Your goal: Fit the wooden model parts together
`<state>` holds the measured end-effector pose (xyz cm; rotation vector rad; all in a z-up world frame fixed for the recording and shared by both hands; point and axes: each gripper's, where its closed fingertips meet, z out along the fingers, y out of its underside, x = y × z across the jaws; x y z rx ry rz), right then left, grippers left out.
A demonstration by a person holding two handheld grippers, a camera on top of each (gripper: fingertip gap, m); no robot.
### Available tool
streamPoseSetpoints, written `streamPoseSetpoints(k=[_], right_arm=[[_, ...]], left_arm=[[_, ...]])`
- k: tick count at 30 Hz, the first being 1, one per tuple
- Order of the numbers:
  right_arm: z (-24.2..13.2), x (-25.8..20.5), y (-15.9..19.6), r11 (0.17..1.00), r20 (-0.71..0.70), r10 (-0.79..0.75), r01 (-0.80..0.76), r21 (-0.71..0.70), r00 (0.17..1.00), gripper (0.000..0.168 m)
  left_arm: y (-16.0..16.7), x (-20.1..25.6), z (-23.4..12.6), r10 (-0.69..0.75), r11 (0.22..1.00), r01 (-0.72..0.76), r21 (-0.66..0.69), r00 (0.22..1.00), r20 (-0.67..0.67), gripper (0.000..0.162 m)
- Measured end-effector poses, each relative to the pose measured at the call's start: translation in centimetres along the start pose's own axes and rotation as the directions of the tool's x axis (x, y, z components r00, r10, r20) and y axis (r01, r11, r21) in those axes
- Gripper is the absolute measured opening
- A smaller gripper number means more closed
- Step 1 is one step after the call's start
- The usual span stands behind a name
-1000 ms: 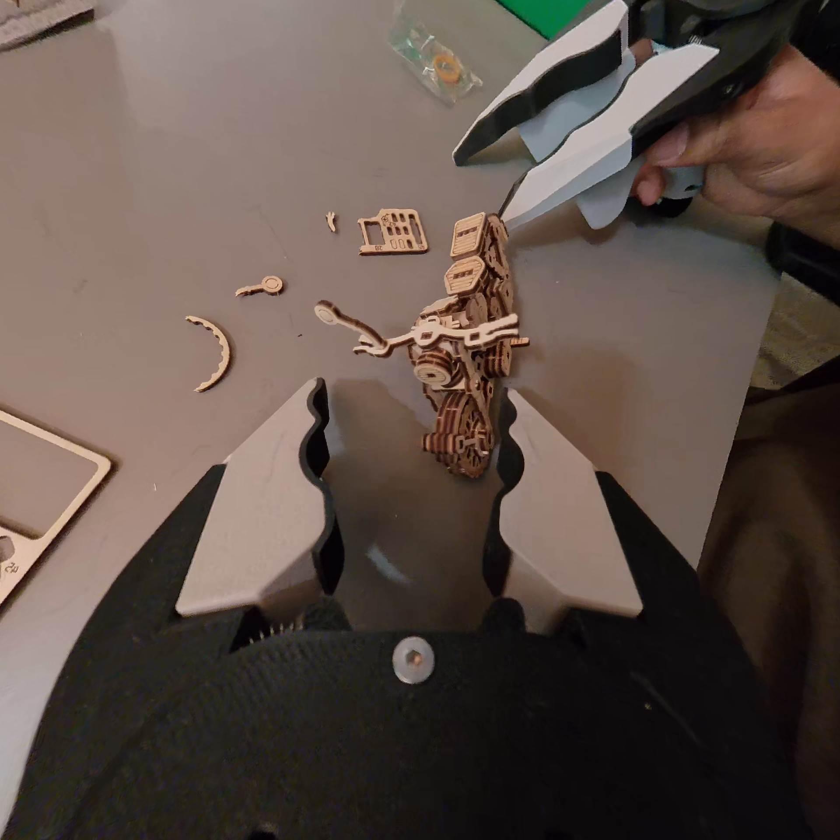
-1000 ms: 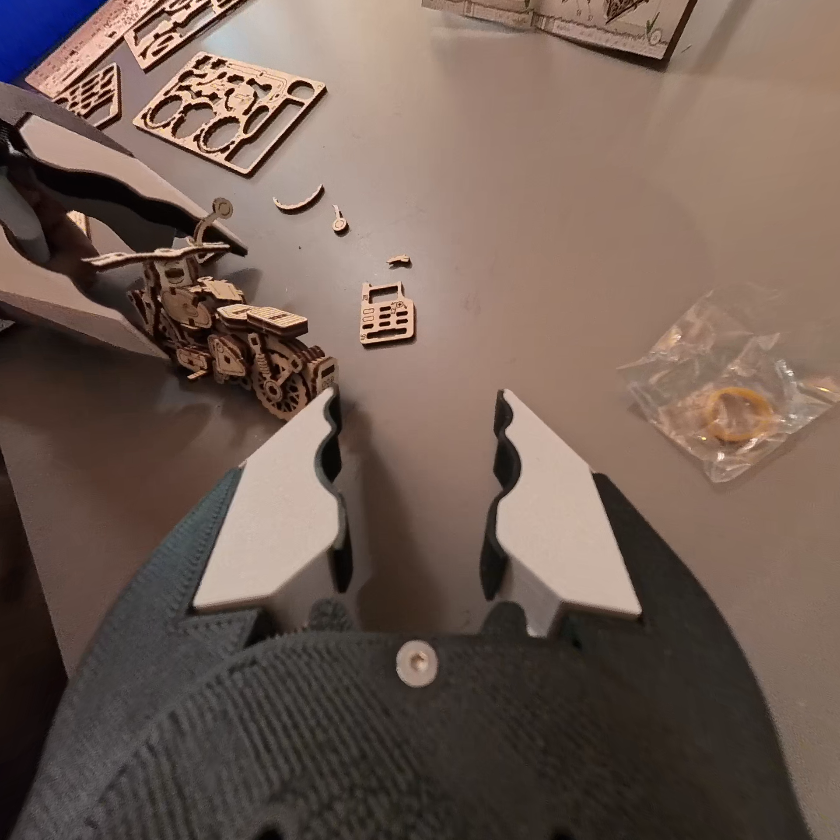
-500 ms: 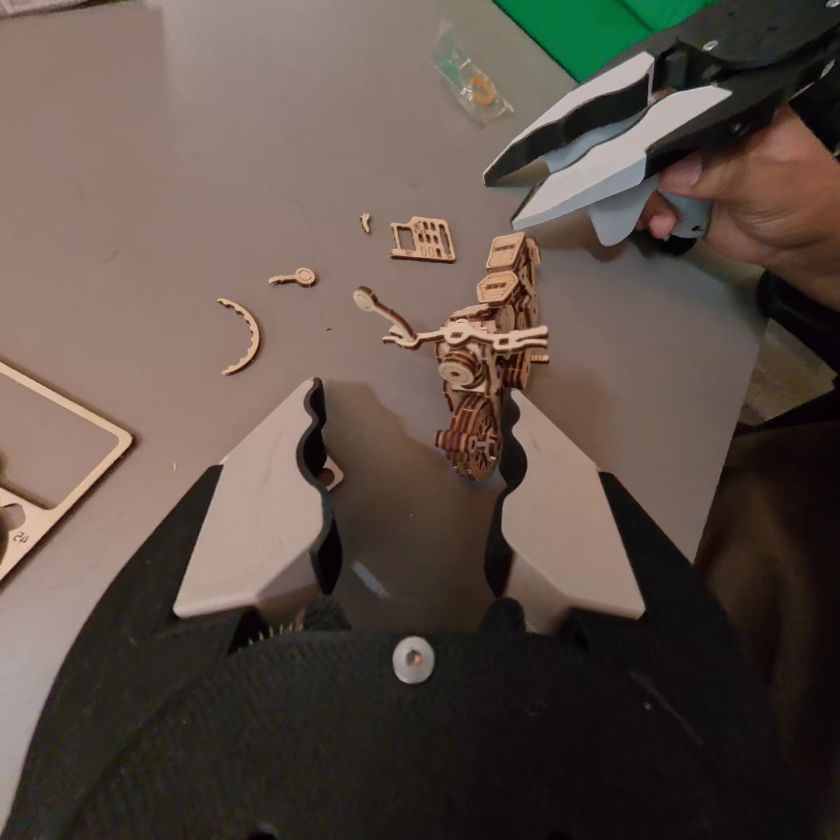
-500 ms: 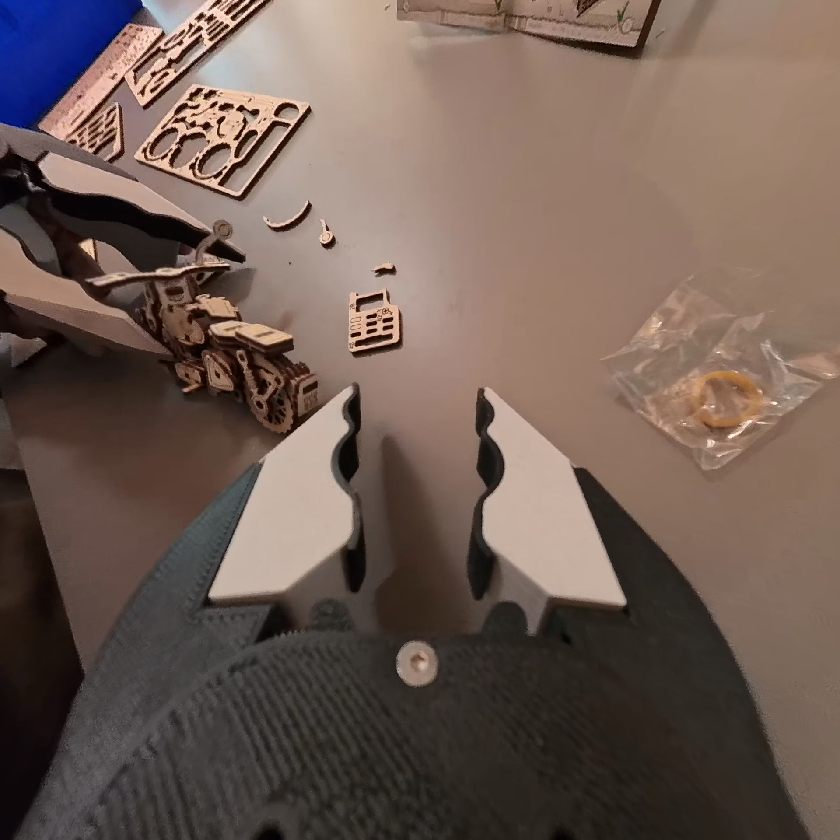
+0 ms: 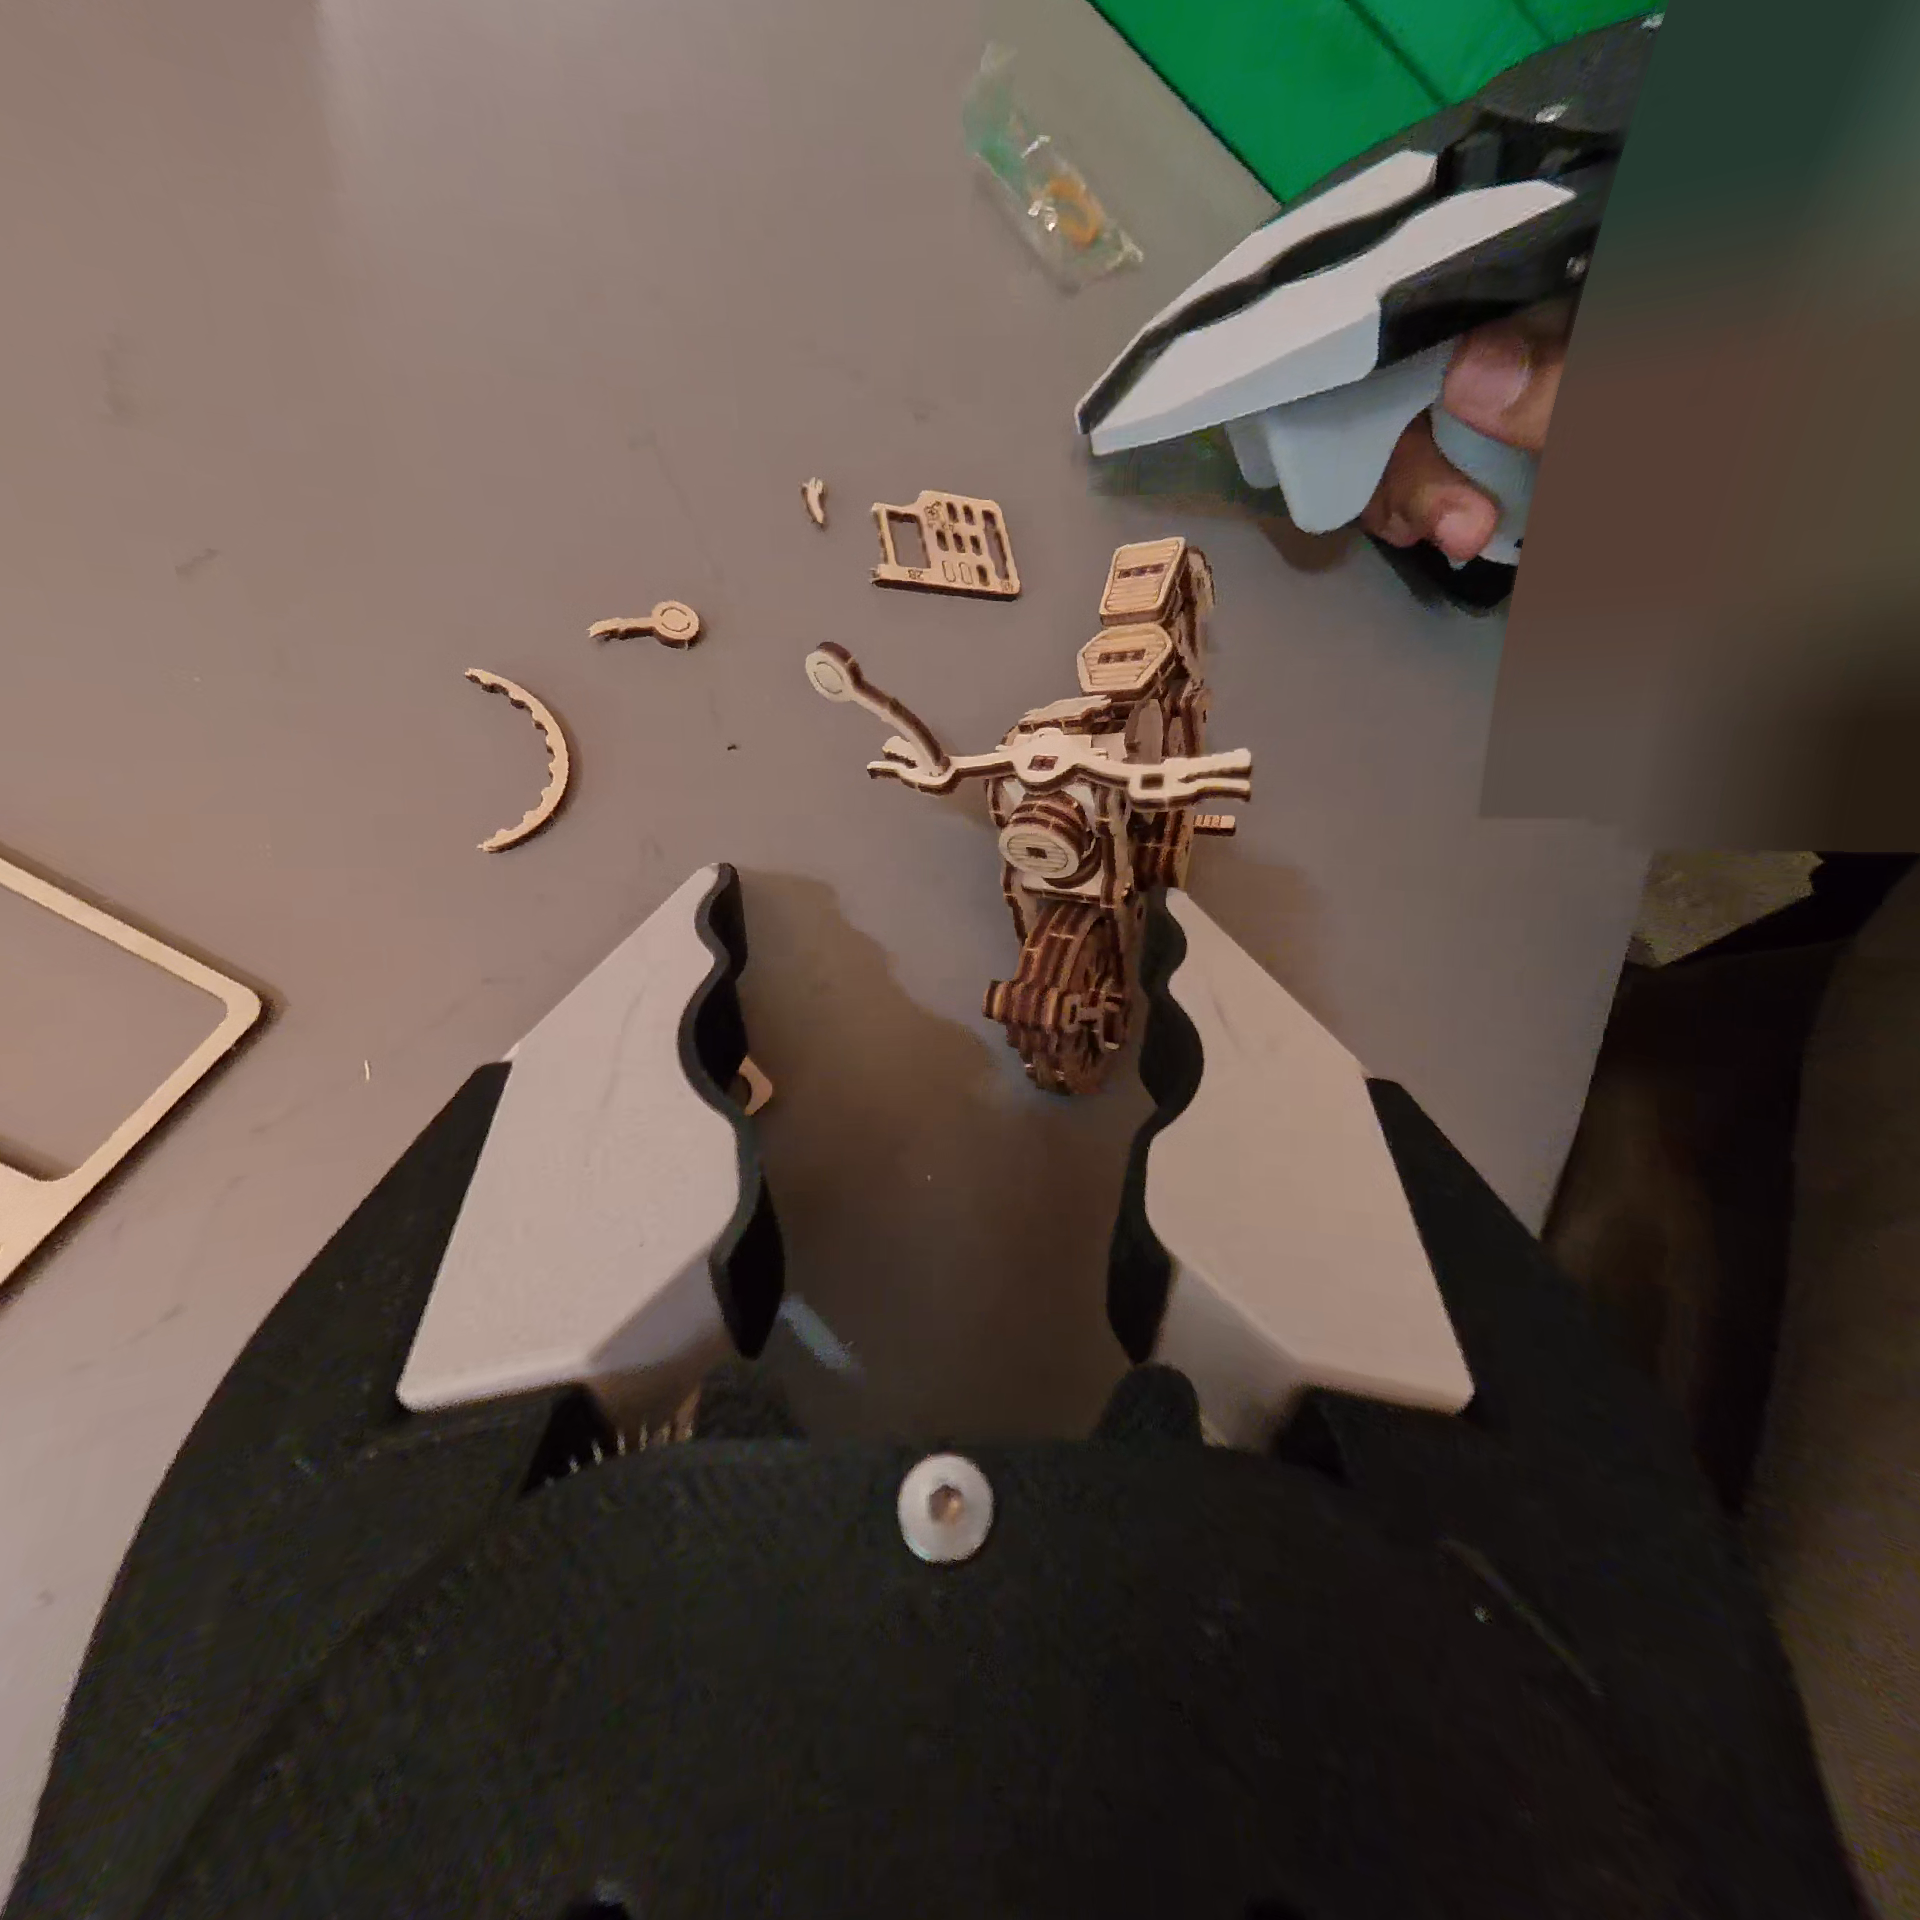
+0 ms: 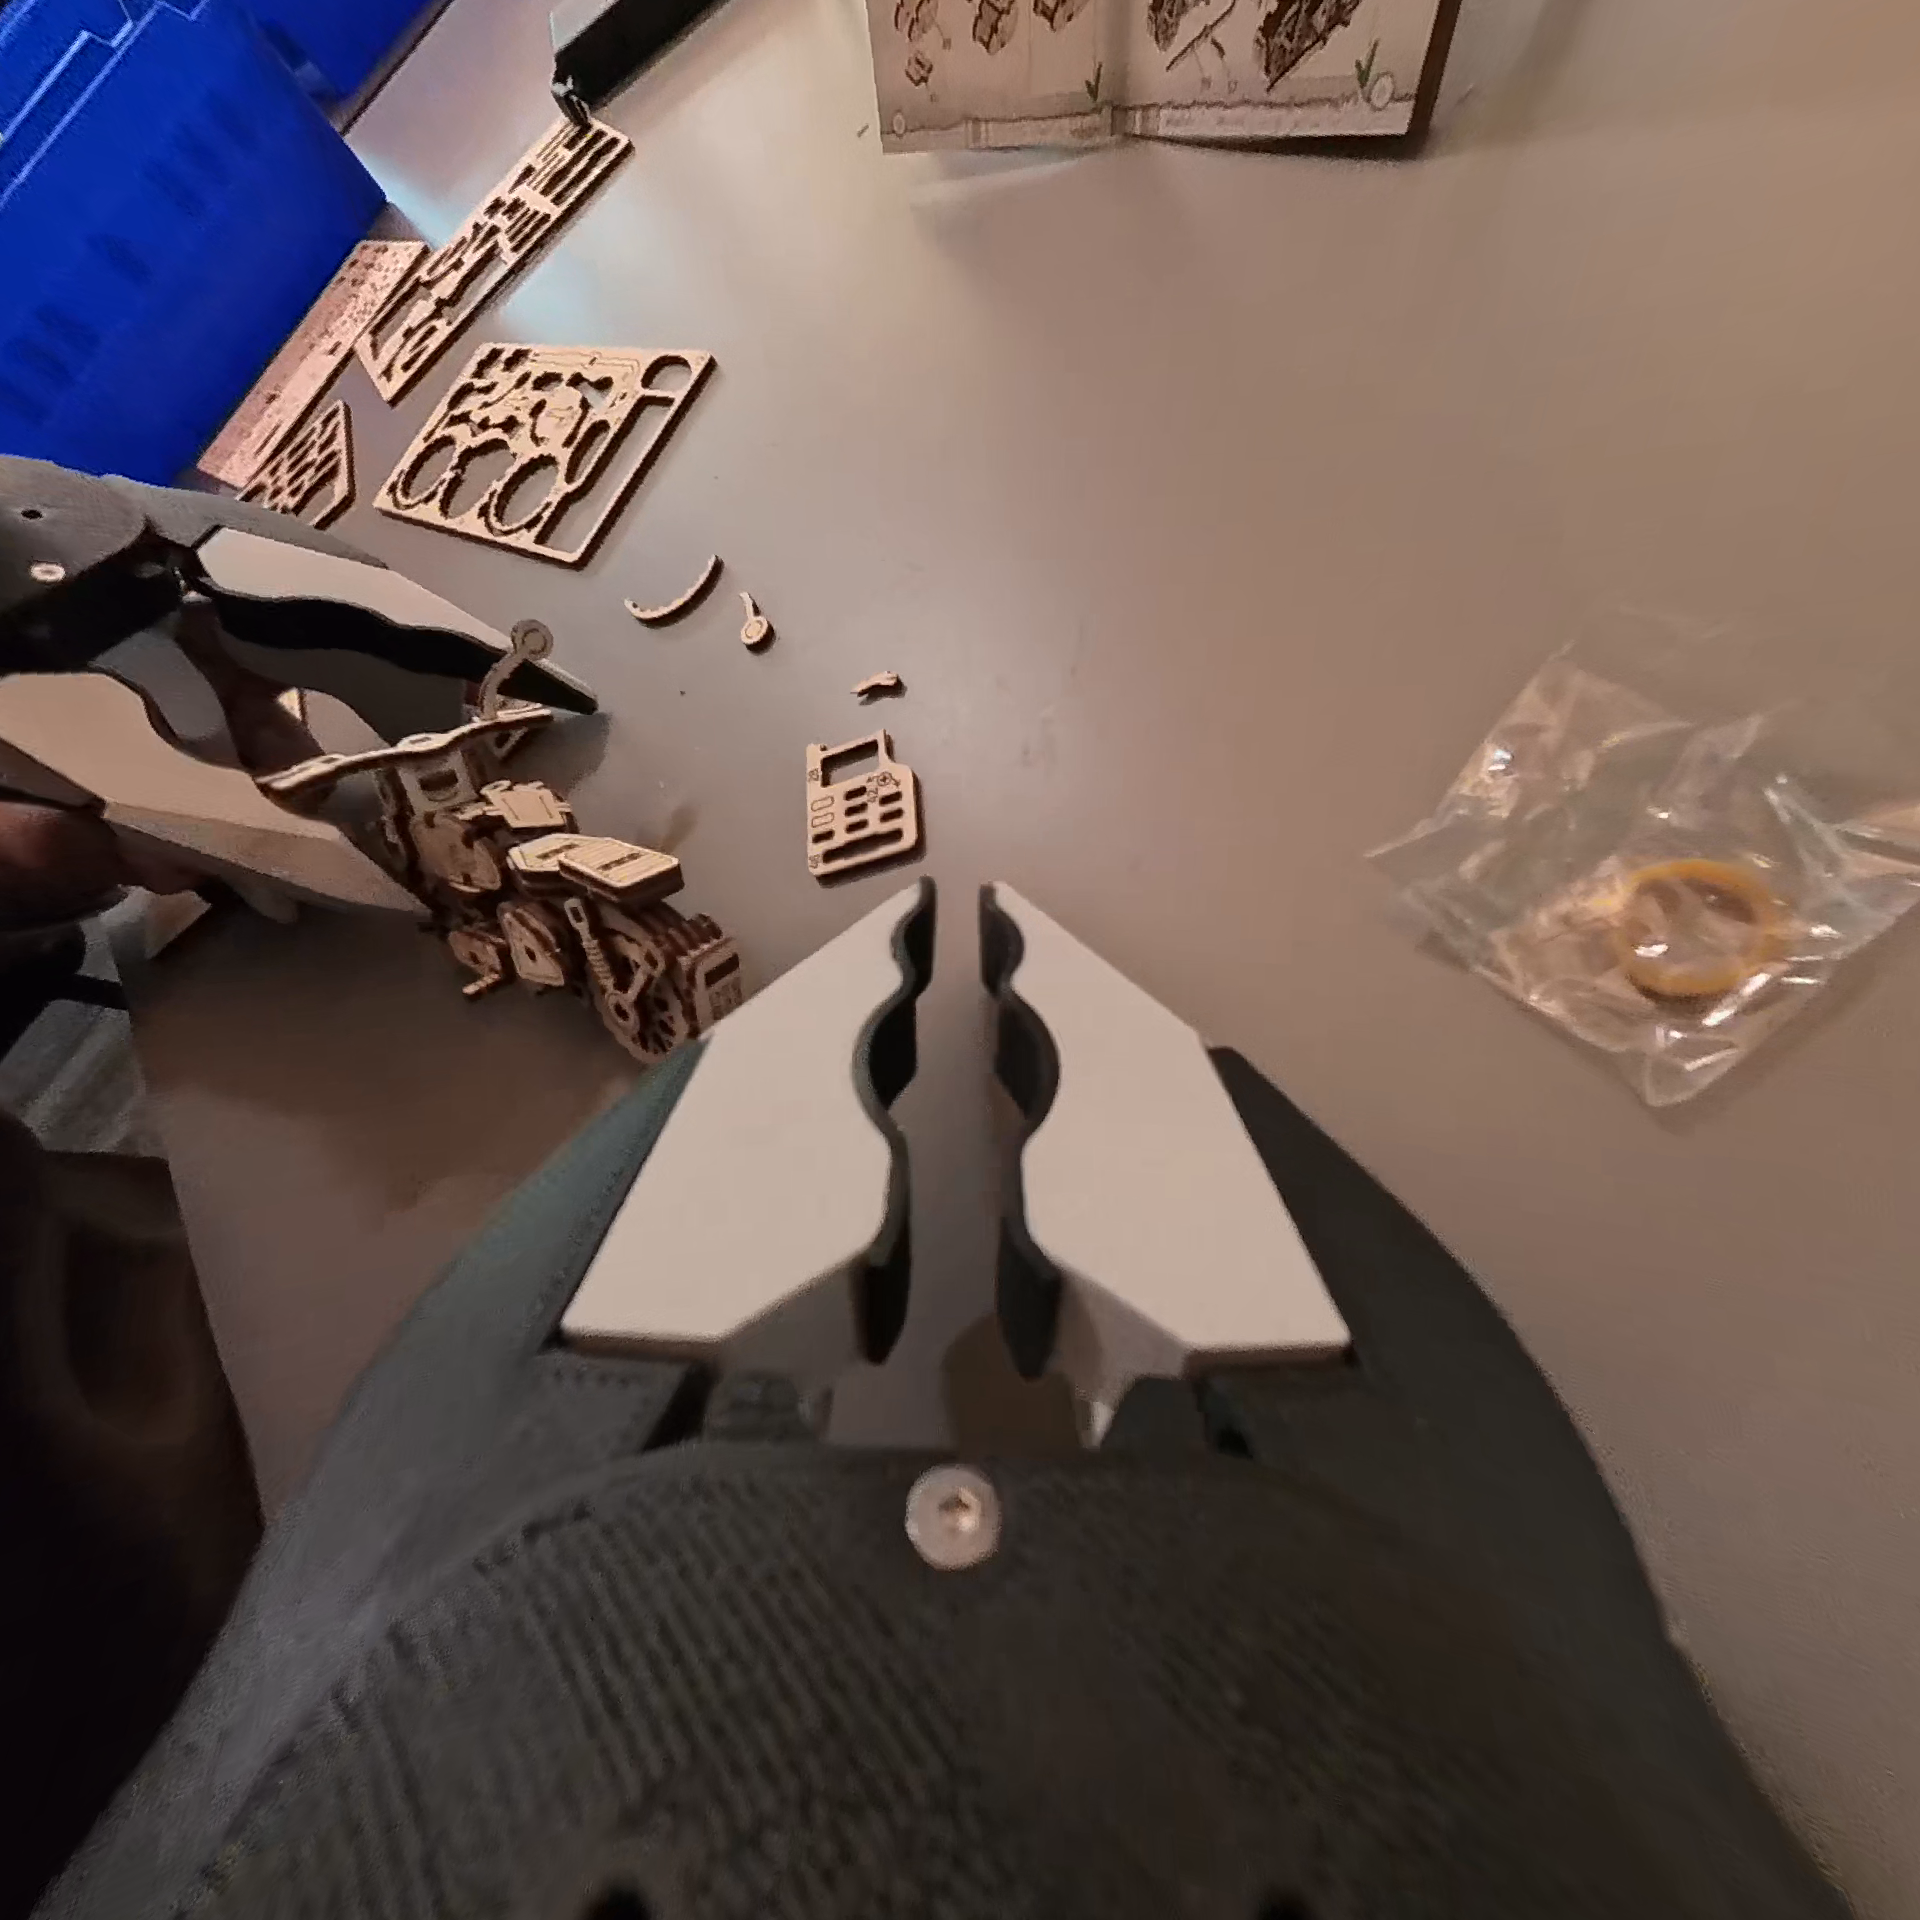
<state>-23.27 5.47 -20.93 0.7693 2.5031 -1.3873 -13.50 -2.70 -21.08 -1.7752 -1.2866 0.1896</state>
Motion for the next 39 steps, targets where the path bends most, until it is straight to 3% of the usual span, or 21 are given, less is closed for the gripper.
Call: streamPoseSetpoints(k=[7, 13, 22, 39], right_arm=[[0.2, 0.3, -0.4, 0.994, -0.103, -0.111, 0.112, 0.008, 0.989, 0.0], [-0.1, 2.9, -0.4, 0.966, -0.296, -0.258, 0.25, -0.062, 0.92, 0.0], [0.4, 3.1, 0.0, 0.961, -0.305, -0.277, 0.257, -0.106, 0.911, 0.0], [0.4, 3.0, 0.0, 0.941, -0.341, -0.338, 0.313, -0.127, 0.877, 0.0]], left_arm=[[-0.3, -0.1, -0.3, -0.074, 0.997, 0.075, 0.026, 0.996, -0.058, 0.075], [-1.1, -0.2, -1.0, -0.188, 0.977, 0.203, 0.067, 0.966, -0.179, 0.075], [-1.7, -0.7, -1.4, -0.258, 0.954, 0.285, 0.096, 0.94, -0.223, 0.073], [-1.7, -0.8, -1.4, -0.265, 0.951, 0.293, 0.099, 0.938, -0.225, 0.072]])
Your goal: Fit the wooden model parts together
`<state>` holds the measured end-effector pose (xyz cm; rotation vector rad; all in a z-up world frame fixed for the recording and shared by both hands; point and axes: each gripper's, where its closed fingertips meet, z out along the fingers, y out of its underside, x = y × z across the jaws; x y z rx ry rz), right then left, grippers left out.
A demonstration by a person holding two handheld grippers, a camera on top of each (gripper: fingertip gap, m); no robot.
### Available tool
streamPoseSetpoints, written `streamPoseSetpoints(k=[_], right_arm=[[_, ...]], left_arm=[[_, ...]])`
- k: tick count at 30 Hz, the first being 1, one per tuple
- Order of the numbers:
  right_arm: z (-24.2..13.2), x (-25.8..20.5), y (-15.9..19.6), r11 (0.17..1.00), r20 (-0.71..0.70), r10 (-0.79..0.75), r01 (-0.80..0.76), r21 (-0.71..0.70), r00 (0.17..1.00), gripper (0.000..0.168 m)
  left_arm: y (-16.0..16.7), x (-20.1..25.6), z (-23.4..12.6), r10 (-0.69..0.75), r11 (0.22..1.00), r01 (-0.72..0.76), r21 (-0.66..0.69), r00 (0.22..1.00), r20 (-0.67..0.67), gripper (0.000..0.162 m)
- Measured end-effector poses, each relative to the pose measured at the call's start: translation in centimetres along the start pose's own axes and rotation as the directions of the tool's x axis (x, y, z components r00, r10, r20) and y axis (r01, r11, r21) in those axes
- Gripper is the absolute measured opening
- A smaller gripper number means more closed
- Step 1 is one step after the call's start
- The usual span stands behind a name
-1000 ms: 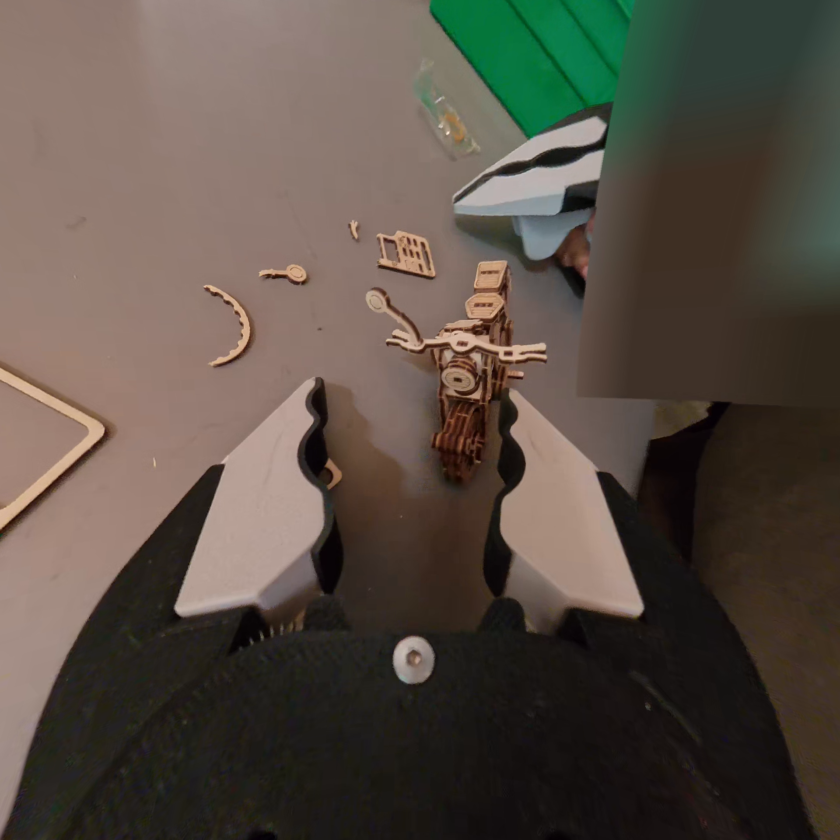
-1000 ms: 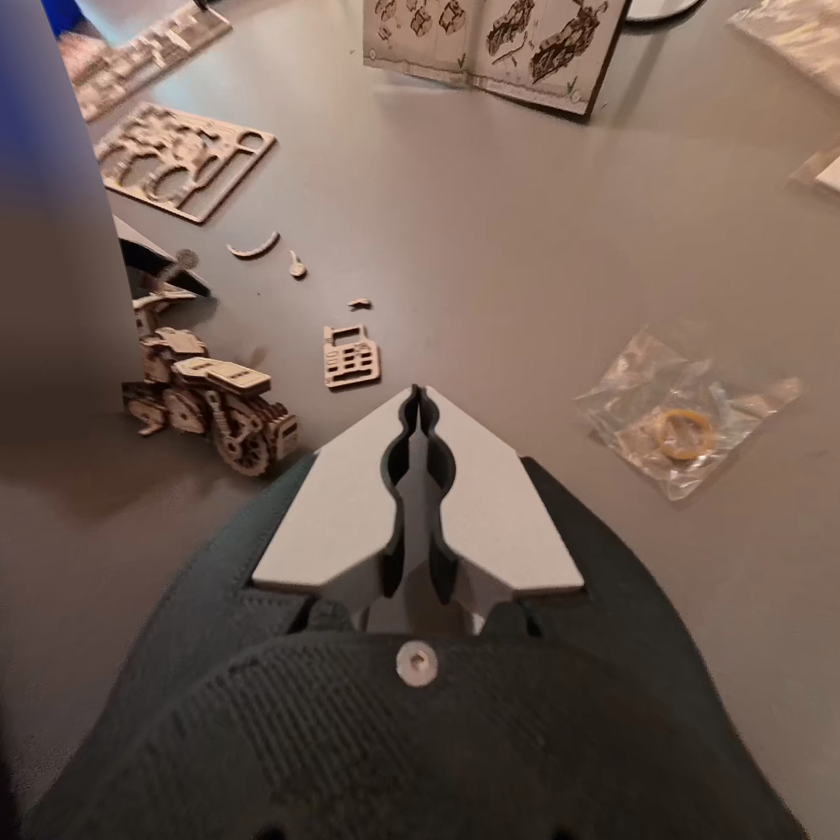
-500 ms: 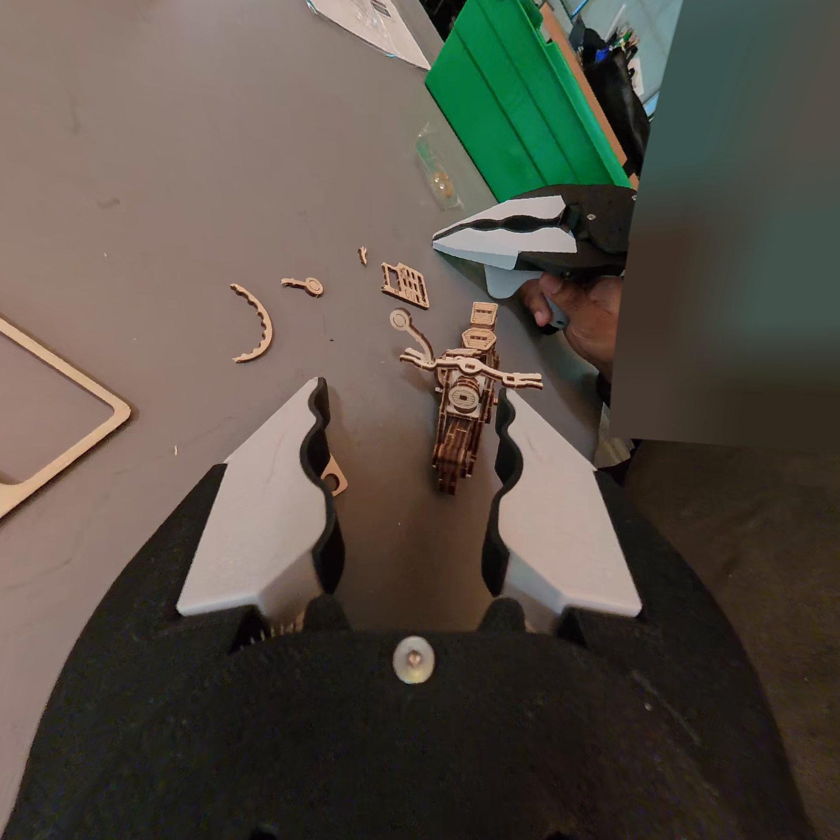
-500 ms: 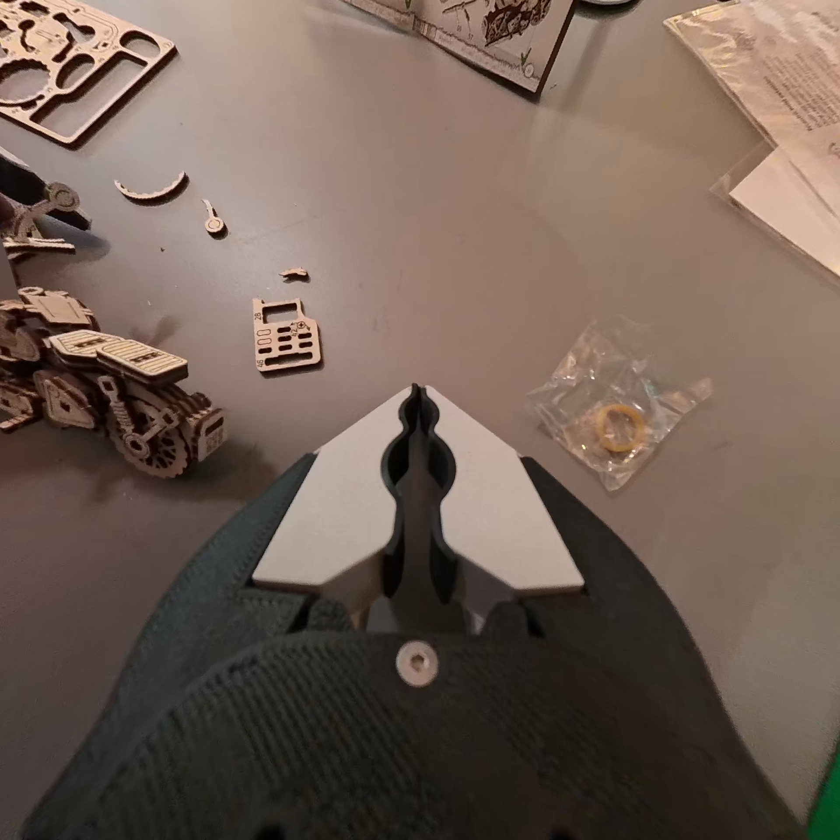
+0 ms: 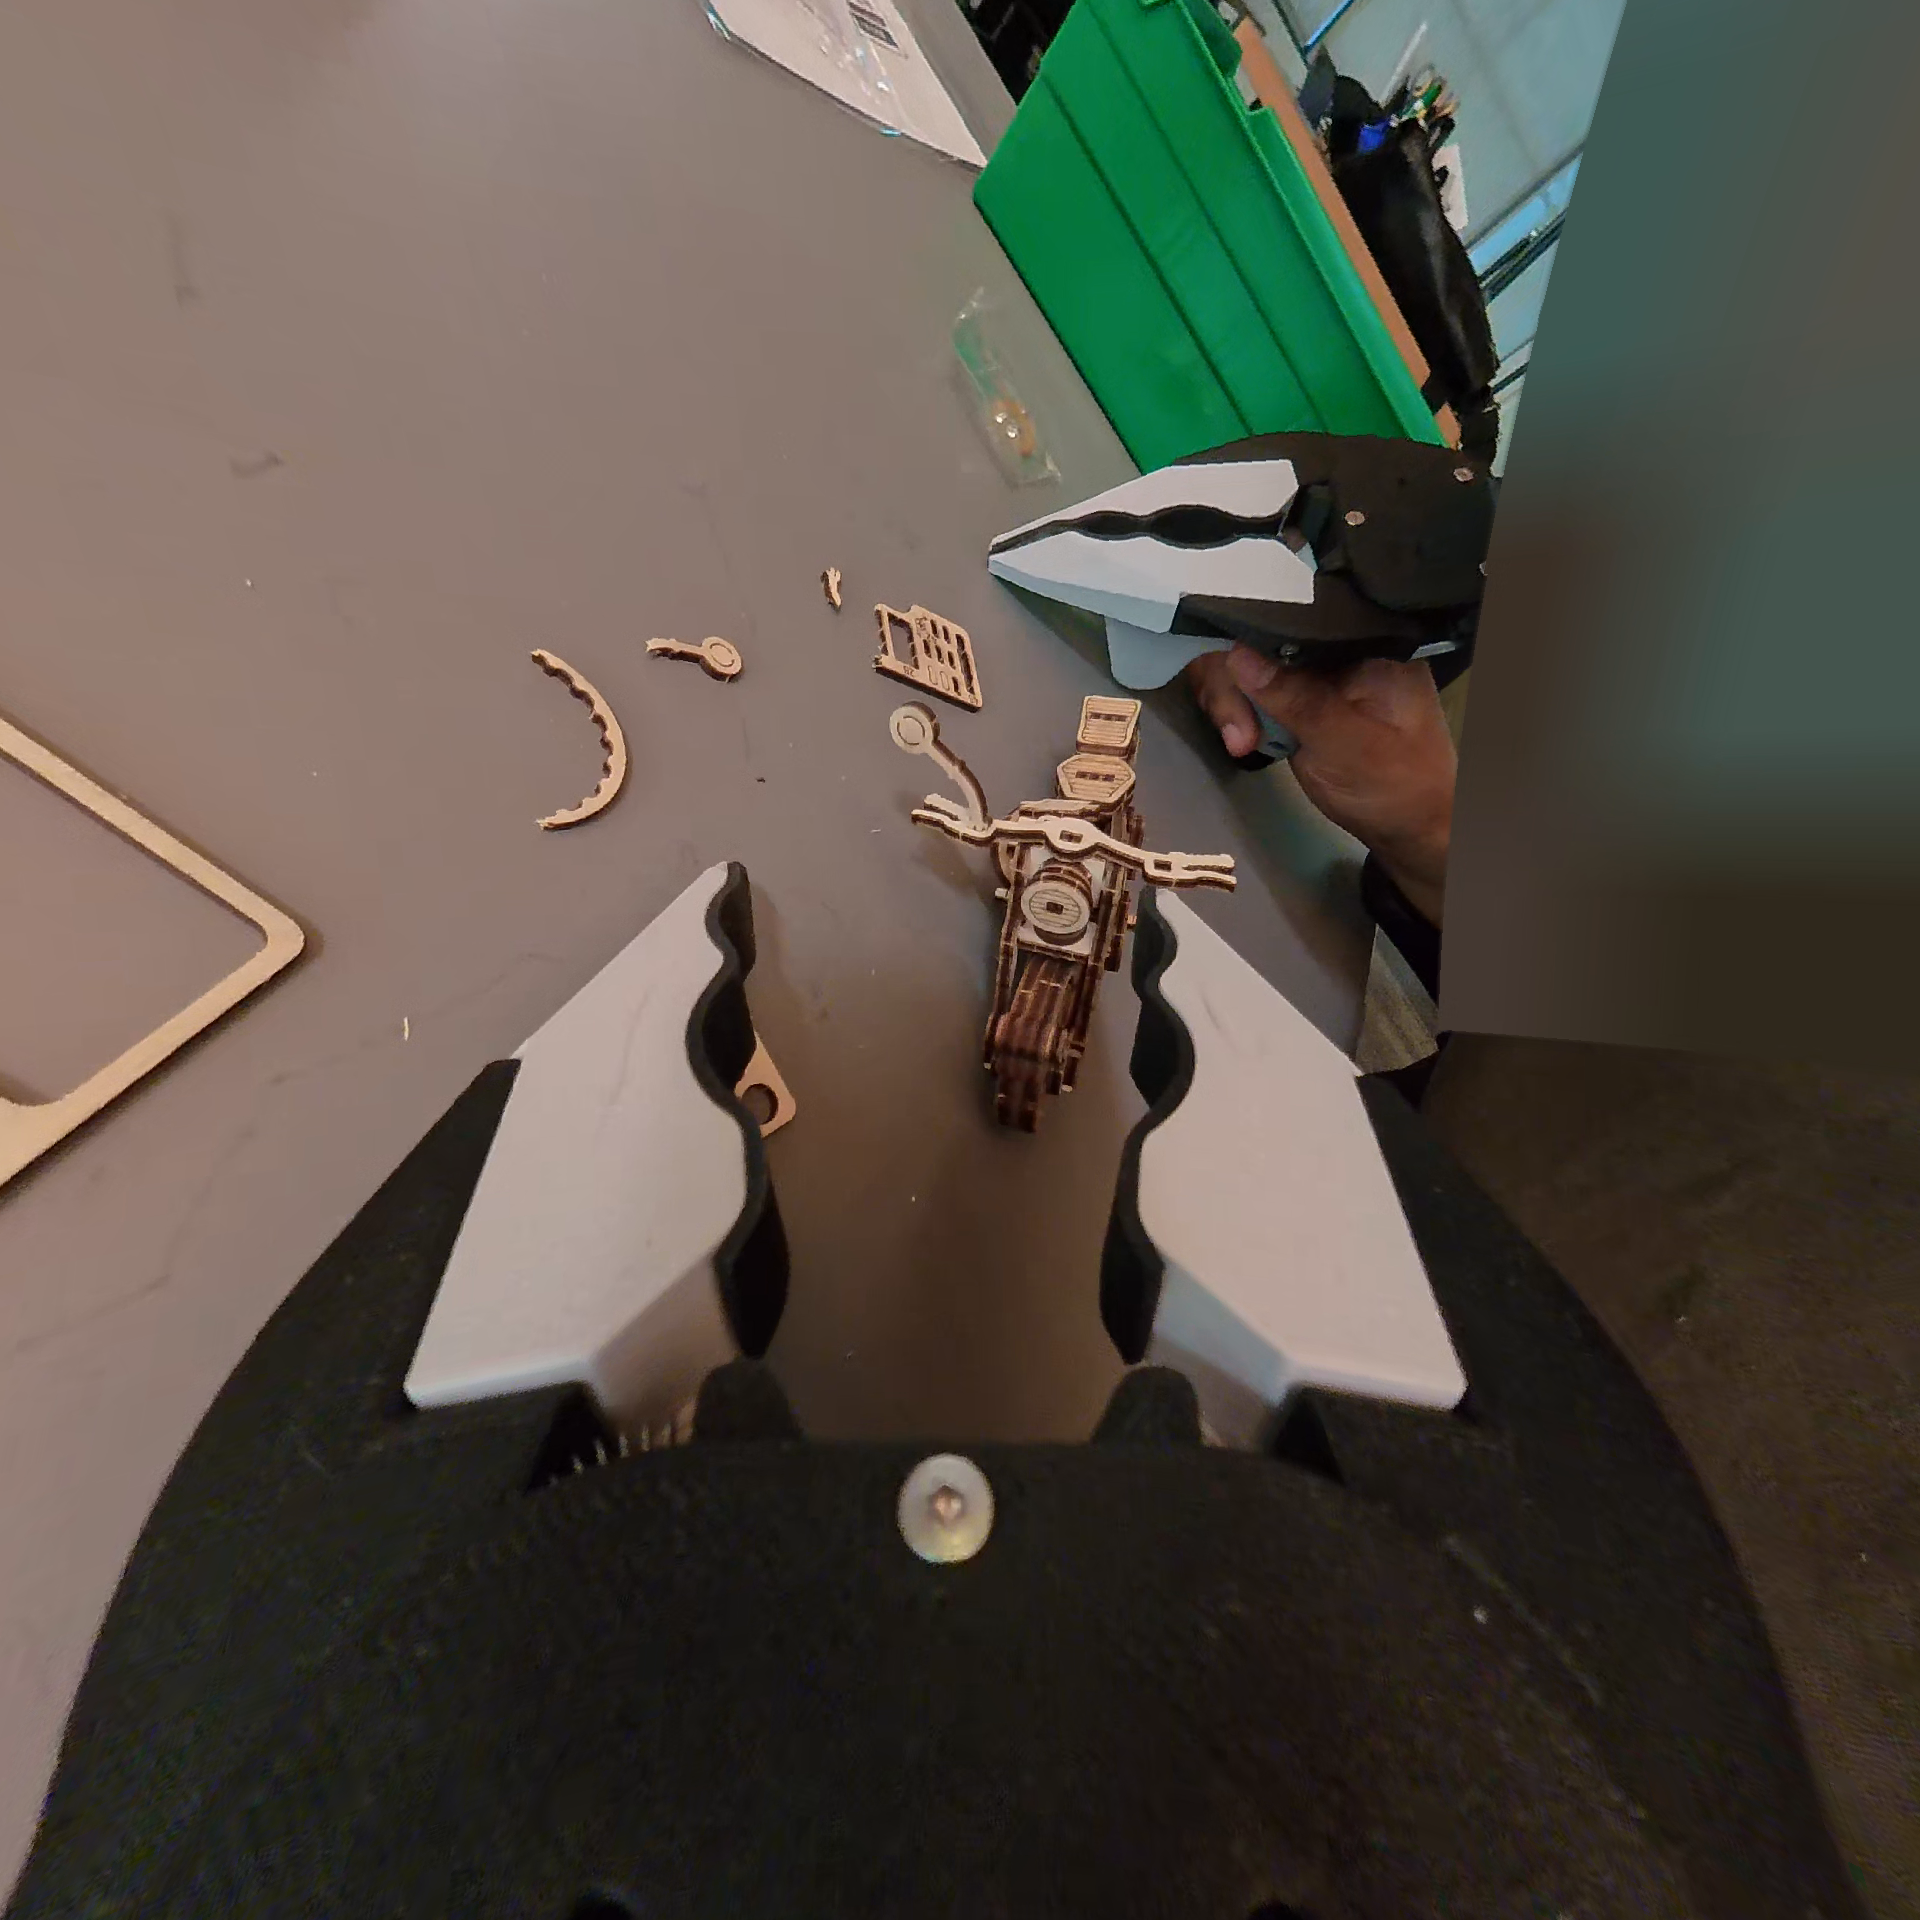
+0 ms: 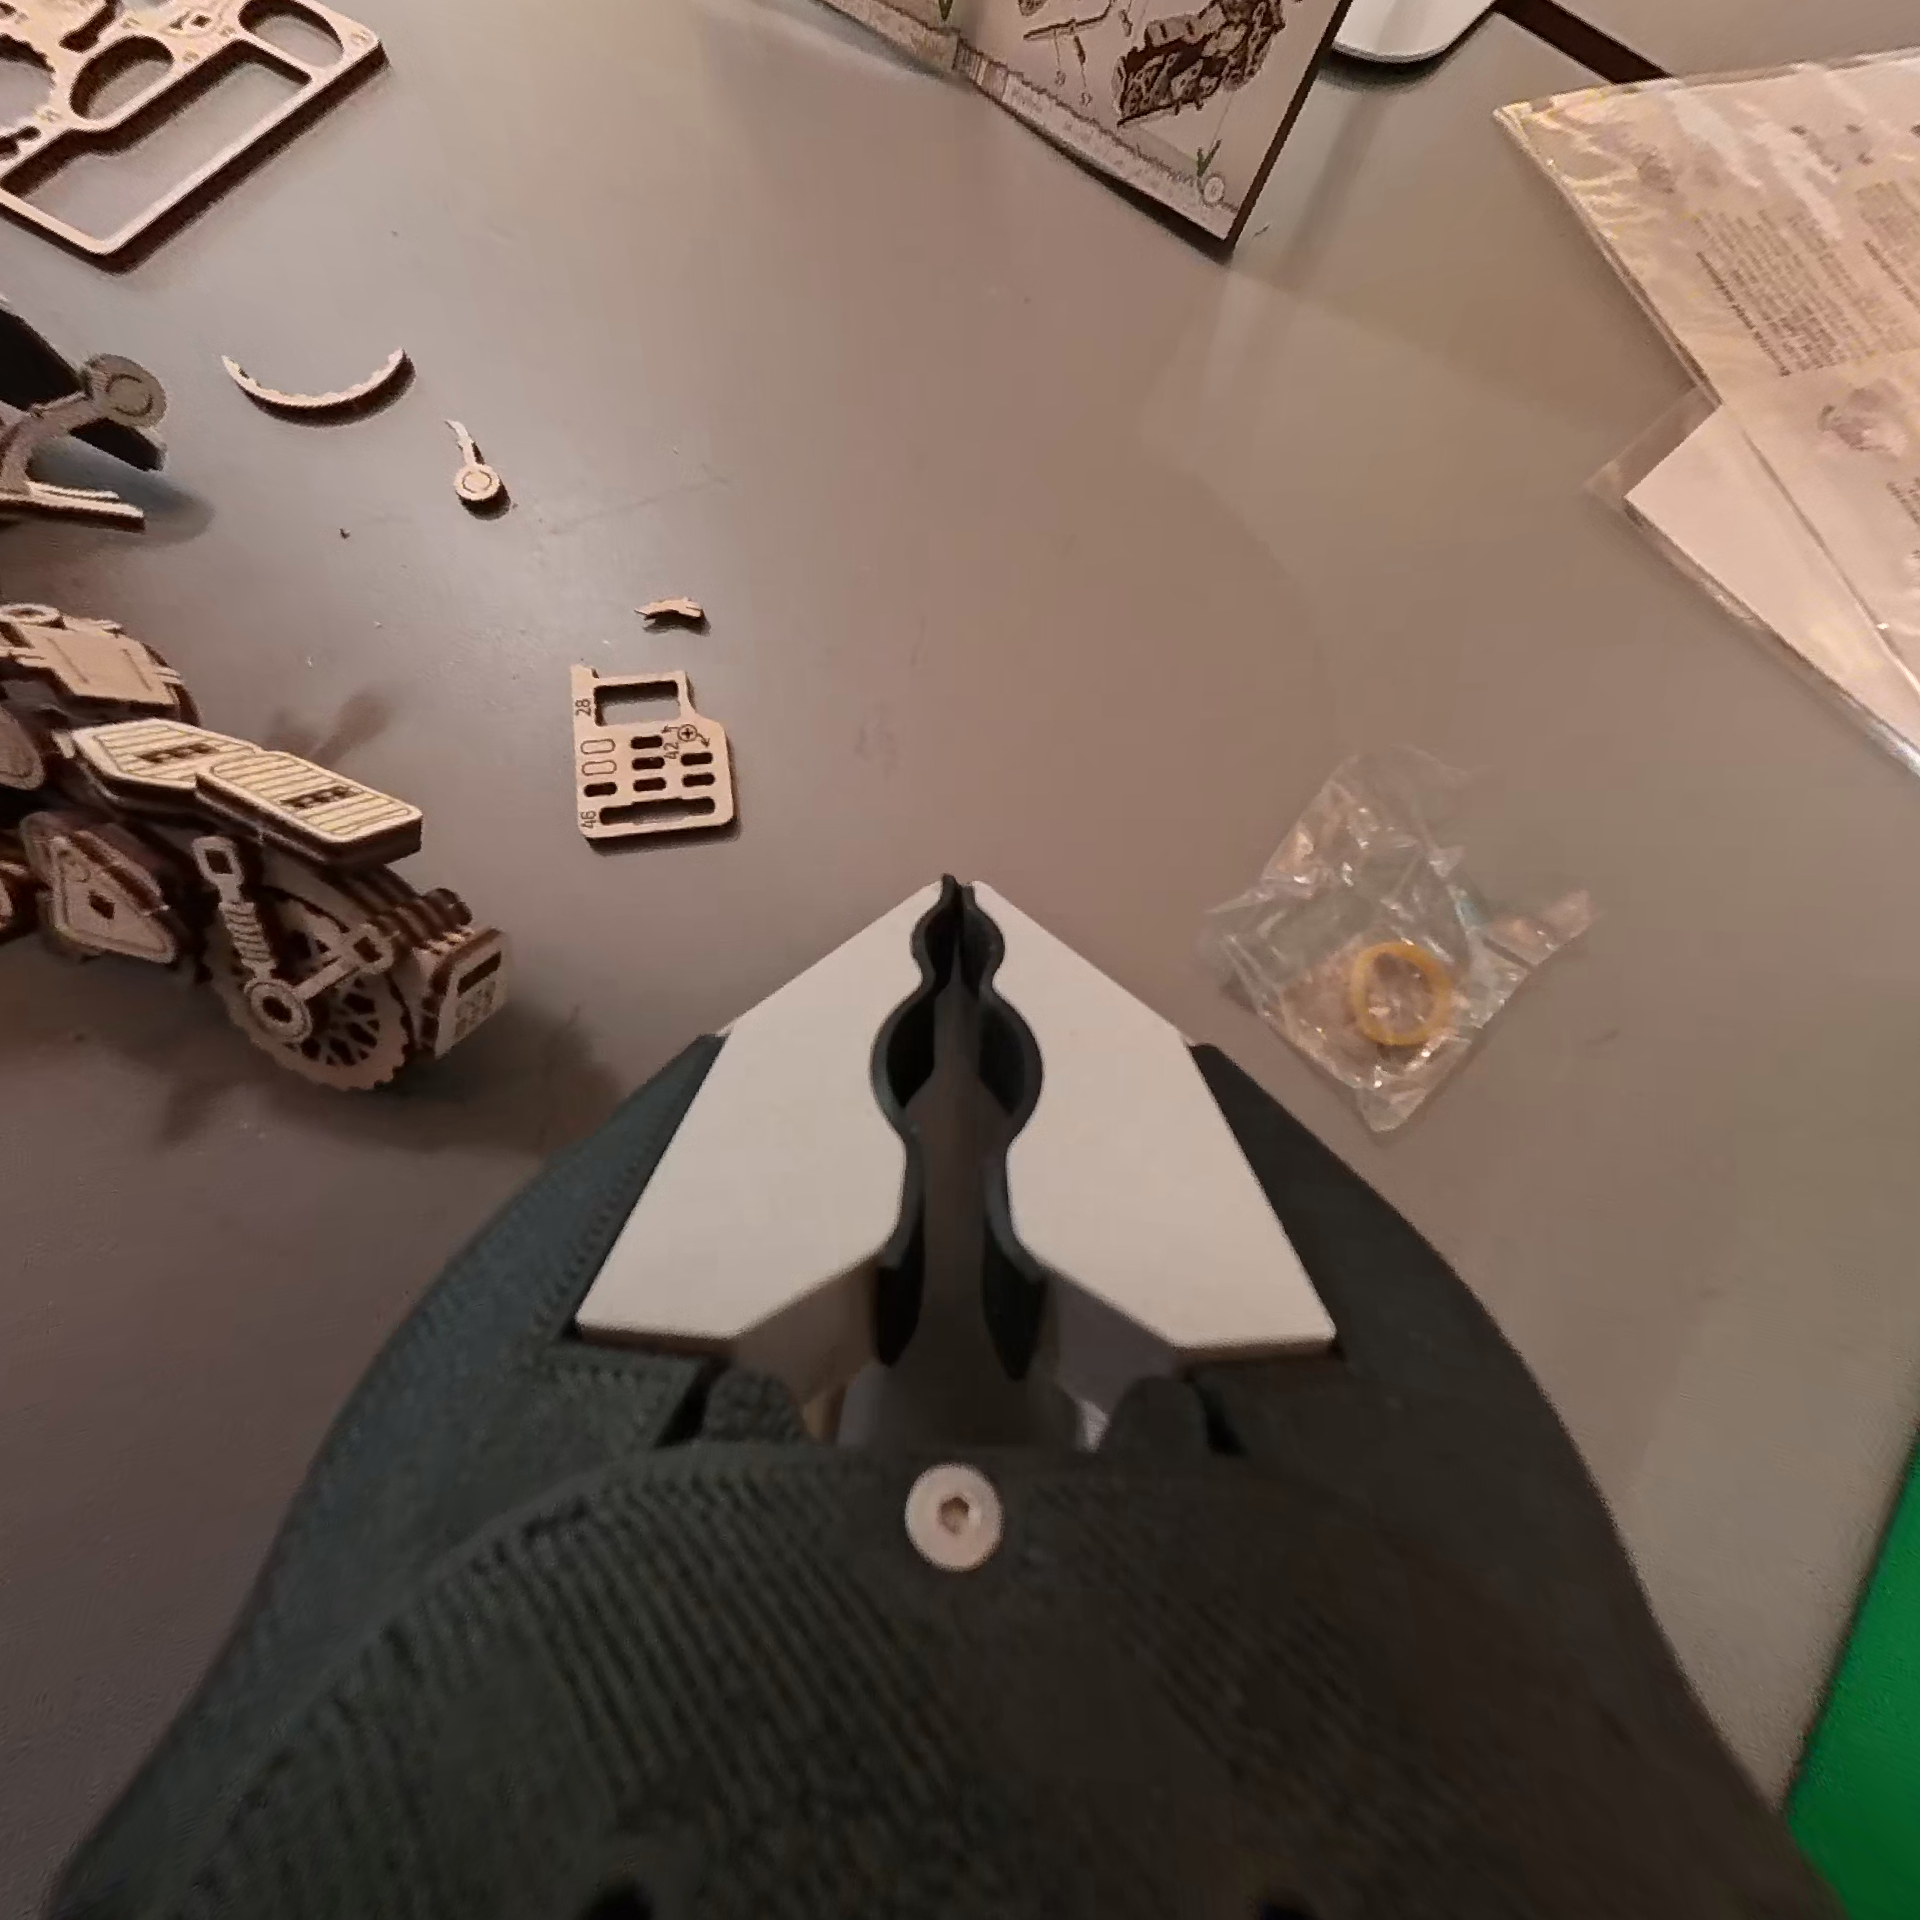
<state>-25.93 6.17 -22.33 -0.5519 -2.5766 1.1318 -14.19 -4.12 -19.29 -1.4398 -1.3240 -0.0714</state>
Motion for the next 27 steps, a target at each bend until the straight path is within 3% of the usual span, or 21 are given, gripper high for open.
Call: streamPoseSetpoints(k=[27], right_arm=[[0.01, 0.02, 0.03, 0.999, 0.029, 0.035, -0.035, -0.001, 0.999, 0.0]], left_arm=[[0.02, -0.02, 0.04, -0.002, 1.0, 0.002, -0.001, 1.0, 0.001, 0.072]])
